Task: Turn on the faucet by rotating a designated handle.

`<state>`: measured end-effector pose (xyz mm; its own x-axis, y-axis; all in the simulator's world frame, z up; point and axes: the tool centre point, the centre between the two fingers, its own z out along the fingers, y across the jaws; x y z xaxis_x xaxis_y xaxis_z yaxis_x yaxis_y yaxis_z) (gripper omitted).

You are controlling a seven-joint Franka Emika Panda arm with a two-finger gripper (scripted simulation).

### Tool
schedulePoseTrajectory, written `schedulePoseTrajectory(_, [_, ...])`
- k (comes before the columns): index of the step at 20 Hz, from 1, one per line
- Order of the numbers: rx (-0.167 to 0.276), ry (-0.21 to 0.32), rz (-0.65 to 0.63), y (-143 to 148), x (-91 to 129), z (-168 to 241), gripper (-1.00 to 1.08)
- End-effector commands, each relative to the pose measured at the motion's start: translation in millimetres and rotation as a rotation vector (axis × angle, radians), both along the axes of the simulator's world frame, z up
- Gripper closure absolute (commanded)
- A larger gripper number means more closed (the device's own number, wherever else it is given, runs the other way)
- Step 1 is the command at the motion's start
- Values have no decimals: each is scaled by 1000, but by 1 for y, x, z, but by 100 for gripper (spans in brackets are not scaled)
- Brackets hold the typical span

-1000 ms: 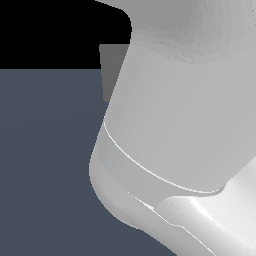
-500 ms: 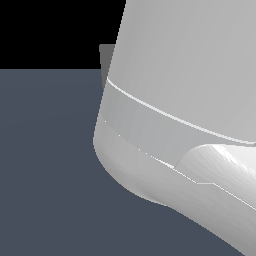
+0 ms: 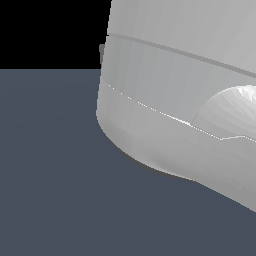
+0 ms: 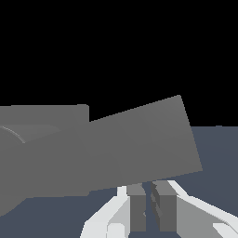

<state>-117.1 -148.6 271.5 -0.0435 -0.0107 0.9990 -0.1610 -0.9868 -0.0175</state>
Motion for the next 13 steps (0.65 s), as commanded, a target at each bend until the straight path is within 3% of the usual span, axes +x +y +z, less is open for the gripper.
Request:
schedulePoseTrajectory(1, [-27, 54, 21, 2, 4, 5, 108])
schedulePoseTrajectory(13, [-43, 49, 20, -4, 5, 40, 108])
